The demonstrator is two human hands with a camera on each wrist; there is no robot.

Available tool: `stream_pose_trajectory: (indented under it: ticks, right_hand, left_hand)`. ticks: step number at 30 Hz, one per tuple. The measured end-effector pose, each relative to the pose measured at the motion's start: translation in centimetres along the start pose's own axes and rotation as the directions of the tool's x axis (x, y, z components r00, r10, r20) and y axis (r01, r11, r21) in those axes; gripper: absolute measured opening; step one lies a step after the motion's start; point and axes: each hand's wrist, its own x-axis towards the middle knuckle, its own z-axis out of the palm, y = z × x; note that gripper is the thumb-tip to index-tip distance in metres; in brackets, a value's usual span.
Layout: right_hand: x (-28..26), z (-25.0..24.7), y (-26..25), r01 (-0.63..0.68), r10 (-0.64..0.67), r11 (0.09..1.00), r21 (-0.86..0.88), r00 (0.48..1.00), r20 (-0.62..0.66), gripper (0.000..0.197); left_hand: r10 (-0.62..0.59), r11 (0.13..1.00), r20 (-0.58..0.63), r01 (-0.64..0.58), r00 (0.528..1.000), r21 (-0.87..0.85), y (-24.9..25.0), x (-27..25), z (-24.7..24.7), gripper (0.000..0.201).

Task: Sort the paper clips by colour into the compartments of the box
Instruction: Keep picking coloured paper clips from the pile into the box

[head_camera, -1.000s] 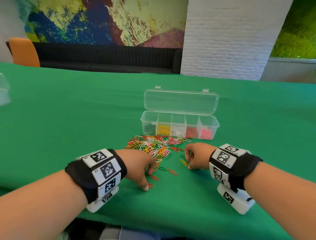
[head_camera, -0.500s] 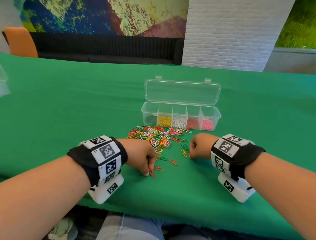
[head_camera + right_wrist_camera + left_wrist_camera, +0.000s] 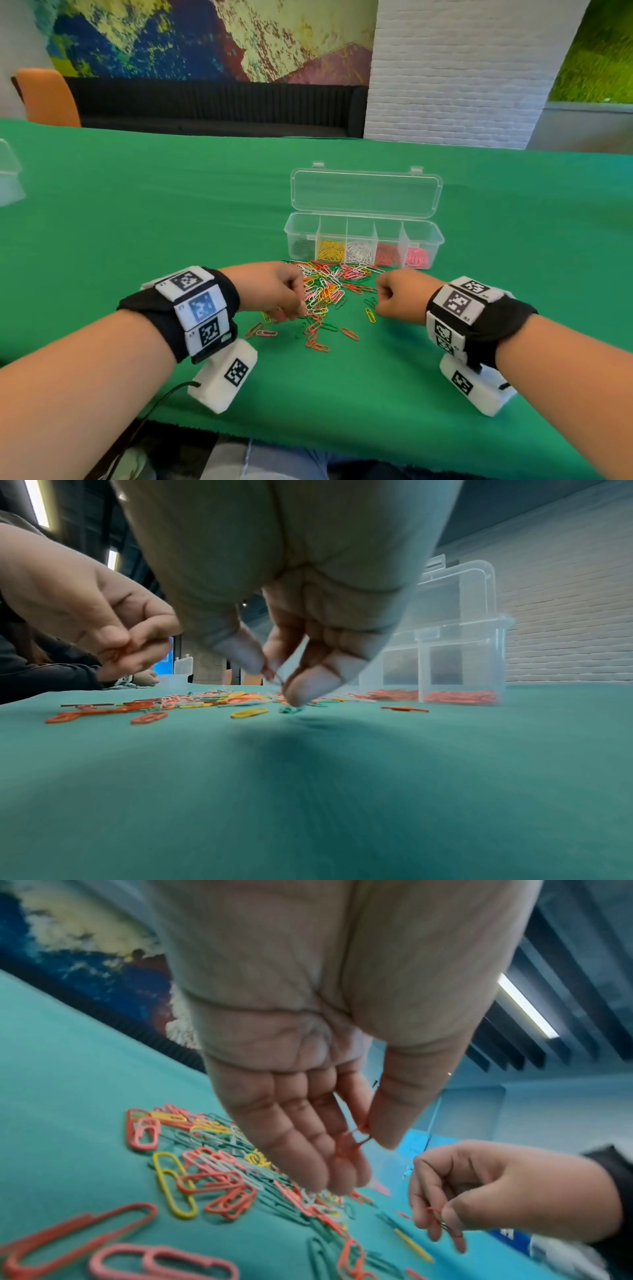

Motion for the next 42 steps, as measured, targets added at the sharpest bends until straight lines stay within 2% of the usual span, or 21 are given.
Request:
stream_pose_trajectory:
  ticks: [2,4,5,7,10,12,15,19,23,27,32,35,37,40,42]
  right_hand:
    - [-0.1,-0.3,0.0,0.022,-0.020,0.998,0.054,0.999,-0.032,0.024]
    - [-0.2,-0.3,0.0,0.032,-0.031,0.992,0.123,0.999,-0.012,0.020]
    - [-0.2,-0.2,0.0,0.039,-0.040,0.986,0.163,0.999,0.006,0.020]
    - [-0.2,-0.3,-0.4,0.055,-0.063,0.976,0.210,0.997,0.034,0.022]
    - [-0.2,-0.5,-1.4,0.076,-0.092,0.972,0.221,0.993,0.067,0.023]
    - [-0.2,-0.3,-2.1,0.098,-0.123,0.975,0.200,0.986,0.113,0.021]
    - [-0.4,0.4,-2.7,0.124,-0.135,0.989,0.079,0.979,0.155,0.008]
    - [-0.4,1.1,-3.1,0.116,-0.106,0.992,-0.046,0.979,0.173,0.018]
    - [-0.2,1.1,-3.2,0.125,-0.118,0.992,-0.029,0.978,0.171,0.020]
    - [0.1,1.0,-3.2,0.154,-0.152,0.988,0.001,0.970,0.187,0.005]
    - [0.1,1.4,-3.1,0.190,-0.188,0.982,0.007,0.963,0.194,0.008]
    - [0.0,1.4,-3.1,0.234,-0.234,0.972,0.021,0.956,0.177,0.016]
    - [-0.1,1.3,-3.1,0.258,-0.257,0.966,0.021,0.948,0.185,0.013]
    - [-0.1,1.4,-3.1,0.261,-0.255,0.965,-0.007,0.945,0.204,0.010]
    - [0.0,1.5,-3.1,0.255,-0.242,0.967,-0.033,0.947,0.212,0.016]
  left_hand:
    - [-0.030,0.987,-0.004,0.029,1.000,-0.159,0.0,0.1,0.2,0.022]
    - [-0.068,0.985,0.000,0.067,0.998,-0.156,0.3,0.0,0.5,0.025]
    - [-0.081,0.992,0.006,0.081,0.997,-0.100,0.5,0.0,0.6,0.027]
    - [-0.095,0.987,0.033,0.090,0.995,0.132,1.4,-0.3,0.6,0.026]
    - [-0.133,0.864,0.083,0.074,0.988,0.498,2.4,-0.9,1.0,0.025]
    - [-0.152,0.805,0.071,0.082,0.986,0.587,2.6,-0.8,1.5,0.026]
    - [-0.140,0.750,0.045,0.076,0.989,0.657,2.3,-0.4,2.2,0.031]
    - [-0.080,0.727,0.042,0.029,0.996,0.686,2.2,0.2,2.9,0.031]
    - [-0.058,0.740,0.059,0.004,0.997,0.673,2.4,0.5,2.9,0.032]
    - [-0.020,0.748,0.097,-0.049,0.995,0.661,2.9,0.6,2.9,0.026]
    - [0.018,0.735,0.124,-0.098,0.992,0.671,3.2,0.5,3.7,0.017]
    - [0.010,0.727,0.129,-0.095,0.992,0.680,3.0,0.5,3.9,0.016]
    - [-0.004,0.721,0.144,-0.097,0.990,0.686,2.9,0.4,3.9,0.011]
    - [-0.010,0.718,0.163,-0.106,0.987,0.688,2.8,0.4,3.8,0.008]
    - [-0.003,0.721,0.170,-0.116,0.985,0.683,2.8,0.4,3.8,0.009]
